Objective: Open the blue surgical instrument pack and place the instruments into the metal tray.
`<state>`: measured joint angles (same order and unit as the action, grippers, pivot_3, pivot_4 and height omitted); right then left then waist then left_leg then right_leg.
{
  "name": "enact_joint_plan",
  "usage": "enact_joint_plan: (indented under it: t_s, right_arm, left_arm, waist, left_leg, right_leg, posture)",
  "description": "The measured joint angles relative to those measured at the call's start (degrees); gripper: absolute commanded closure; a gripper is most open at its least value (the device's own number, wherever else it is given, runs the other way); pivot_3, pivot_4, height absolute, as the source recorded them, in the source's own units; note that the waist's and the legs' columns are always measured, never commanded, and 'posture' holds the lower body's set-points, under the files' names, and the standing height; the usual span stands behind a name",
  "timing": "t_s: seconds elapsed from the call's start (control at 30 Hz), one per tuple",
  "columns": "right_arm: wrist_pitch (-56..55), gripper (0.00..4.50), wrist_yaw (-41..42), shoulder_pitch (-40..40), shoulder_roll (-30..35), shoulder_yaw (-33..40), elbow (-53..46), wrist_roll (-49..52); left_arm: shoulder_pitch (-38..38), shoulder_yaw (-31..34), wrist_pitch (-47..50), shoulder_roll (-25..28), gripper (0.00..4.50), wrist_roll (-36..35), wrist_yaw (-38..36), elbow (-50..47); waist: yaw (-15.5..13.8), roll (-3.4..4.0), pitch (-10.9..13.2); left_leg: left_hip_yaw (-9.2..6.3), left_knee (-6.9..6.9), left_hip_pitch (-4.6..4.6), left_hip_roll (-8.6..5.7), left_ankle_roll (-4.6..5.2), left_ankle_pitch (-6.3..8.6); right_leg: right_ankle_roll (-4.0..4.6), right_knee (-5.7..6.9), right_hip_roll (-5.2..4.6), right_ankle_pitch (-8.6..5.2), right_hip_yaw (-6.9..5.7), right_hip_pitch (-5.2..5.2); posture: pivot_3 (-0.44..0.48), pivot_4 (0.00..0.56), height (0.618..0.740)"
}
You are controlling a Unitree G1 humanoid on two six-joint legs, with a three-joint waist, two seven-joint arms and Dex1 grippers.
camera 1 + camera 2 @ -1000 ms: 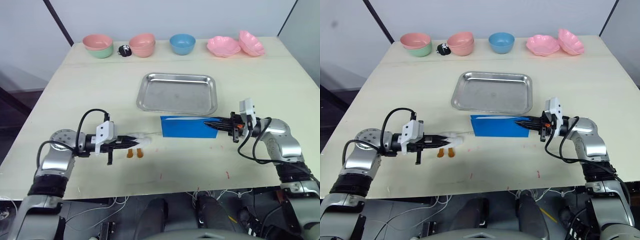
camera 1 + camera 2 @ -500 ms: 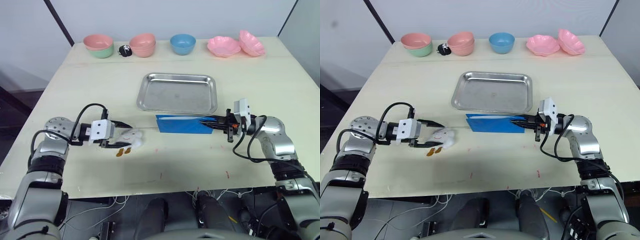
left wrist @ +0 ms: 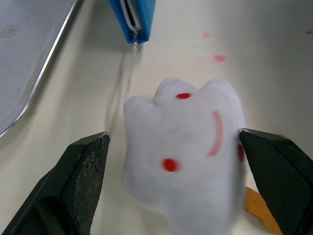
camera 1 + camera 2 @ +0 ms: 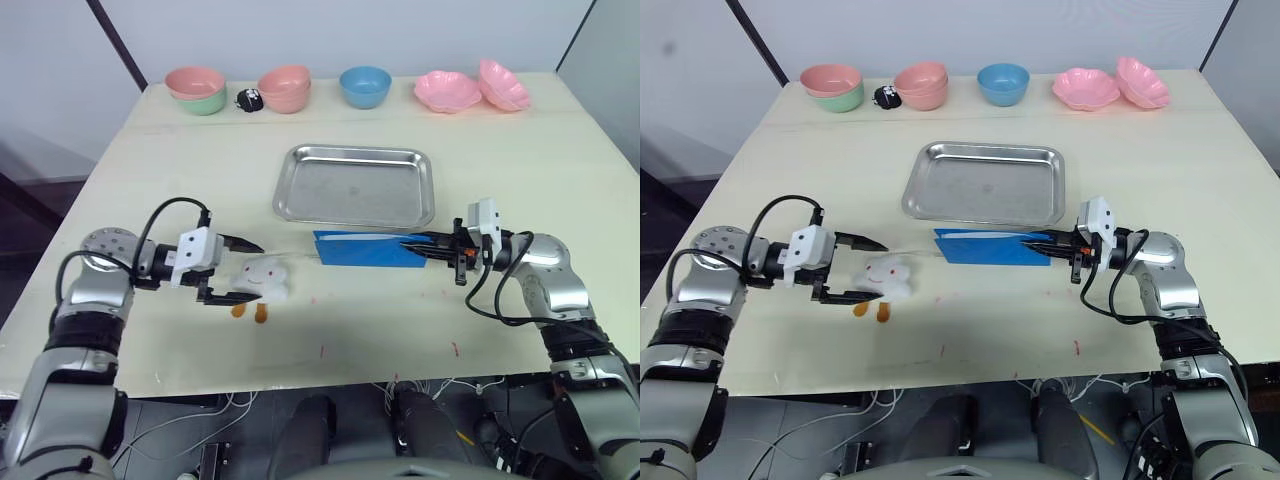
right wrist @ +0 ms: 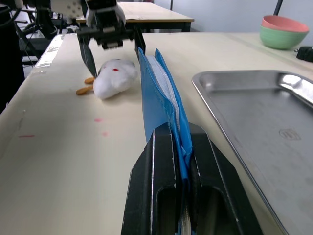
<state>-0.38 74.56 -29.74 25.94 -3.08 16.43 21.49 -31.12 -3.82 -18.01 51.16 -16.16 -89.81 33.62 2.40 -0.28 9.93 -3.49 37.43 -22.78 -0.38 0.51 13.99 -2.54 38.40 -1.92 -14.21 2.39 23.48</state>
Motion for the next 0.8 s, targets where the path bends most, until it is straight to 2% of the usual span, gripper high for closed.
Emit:
enact_joint_plan:
  t_s: [0.17,0.33,0.57,0.7,0.8]
  right_arm:
    - [-0.2,4.5,0.5,0.0,0.1,0.0,0.2,0.0]
    - [0.0,4.5,1.8,0.0,0.7,0.0,0.3,0.0]
    - [0.2,4.5,2.7,0.0,1.0,0.0,0.3,0.0]
    - [0.2,4.5,2.8,0.1,1.0,0.0,0.3,0.0]
    - [0.2,4.5,2.8,0.1,1.3,0.0,0.3,-0.1]
  left_arm:
    - [-0.1,2.1,7.2,-0.6,0.02,-3.5,0.5,-4.2]
    - [-2.3,3.8,12.8,-5.1,0.02,-5.4,4.6,-7.5]
    - [-5.5,3.9,11.1,-11.1,0.02,-3.0,11.3,-5.3]
    - [-6.7,3.1,9.0,-15.5,0.02,-0.8,12.9,-2.9]
    - [-7.0,2.7,8.6,-16.9,0.02,0.1,12.7,-1.5]
  waist:
    - [0.0,-0.01,0.0]
    - [-0.1,-0.05,0.0]
    - [-0.1,-0.06,0.0]
    - [-0.1,-0.06,0.0]
    - [-0.1,-0.08,0.0]
  left_leg:
    - [0.01,0.01,0.0,0.0,0.0,0.0]
    - [-0.01,0.05,-0.02,-0.01,0.0,0.0]
    - [0.0,0.05,-0.02,-0.1,0.0,0.0]
    - [0.02,0.05,-0.02,-0.12,0.0,0.0]
    - [0.02,0.06,-0.02,-0.13,0.0,0.0]
  right_leg:
    - [0.0,0.0,0.0,0.0,0.0,0.0]
    - [0.0,0.03,-0.02,0.0,-0.01,0.0]
    - [0.0,0.05,-0.01,0.0,0.0,0.01]
    - [0.0,0.05,-0.02,0.0,0.0,0.01]
    - [0.0,0.06,-0.02,0.0,0.01,0.01]
  posture:
    - [0.0,0.15,0.74]
    - [0.0,0.15,0.74]
    - [0.0,0.15,0.74]
    - [0.0,0.15,0.74]
    - [0.0,0.15,0.74]
